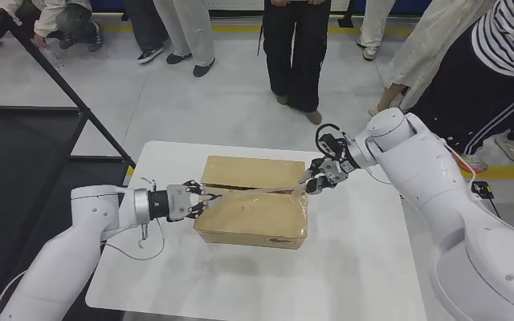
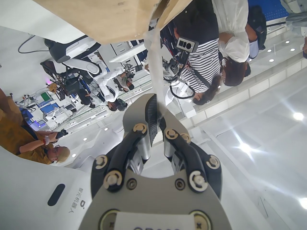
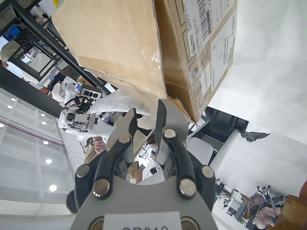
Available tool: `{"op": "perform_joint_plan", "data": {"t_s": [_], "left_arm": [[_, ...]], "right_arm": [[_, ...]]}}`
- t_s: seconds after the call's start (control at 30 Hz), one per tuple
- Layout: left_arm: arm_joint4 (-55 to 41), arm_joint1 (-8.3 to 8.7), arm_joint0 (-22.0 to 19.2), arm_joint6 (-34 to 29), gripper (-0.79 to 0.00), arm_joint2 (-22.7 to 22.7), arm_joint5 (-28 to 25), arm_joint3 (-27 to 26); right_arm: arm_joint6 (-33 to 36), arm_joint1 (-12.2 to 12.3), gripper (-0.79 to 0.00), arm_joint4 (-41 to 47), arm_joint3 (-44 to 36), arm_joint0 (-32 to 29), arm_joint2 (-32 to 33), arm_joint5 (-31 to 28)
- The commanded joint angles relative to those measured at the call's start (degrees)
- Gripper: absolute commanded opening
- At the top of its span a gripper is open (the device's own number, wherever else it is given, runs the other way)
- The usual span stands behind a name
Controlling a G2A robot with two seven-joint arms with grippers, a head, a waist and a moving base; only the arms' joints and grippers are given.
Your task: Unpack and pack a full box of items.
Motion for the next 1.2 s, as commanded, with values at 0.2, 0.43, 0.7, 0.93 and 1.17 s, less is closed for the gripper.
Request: {"op": "perform_joint_plan", "data": {"t_s": [0.2,0.43,0.7,0.93,1.17], "left_arm": [[-3.5,0.21,-0.2,2.1,-0.785,-0.2,0.0,0.7],[-5.4,0.38,-0.2,3.3,-0.785,-0.5,0.0,1.0],[-7.4,0.30,-0.5,4.6,-0.785,-0.2,0.0,1.7],[-9.4,0.27,-0.8,5.2,-0.785,0.6,0.0,2.1],[-11.6,0.65,-1.5,6.1,-0.785,2.0,0.0,3.0]], "right_arm": [[-1.0,0.0,-0.517,-0.1,0.7,0.1,0.5,1.0],[-1.1,0.2,-0.508,-0.2,1.1,0.2,1.0,1.1],[-1.6,0.3,-0.493,-0.6,1.1,0.2,1.5,1.6],[-1.9,0.5,-0.428,-0.5,1.5,0.3,2.5,1.9],[-2.9,0.7,-0.397,-1.0,1.7,-0.2,2.9,2.9]]}}
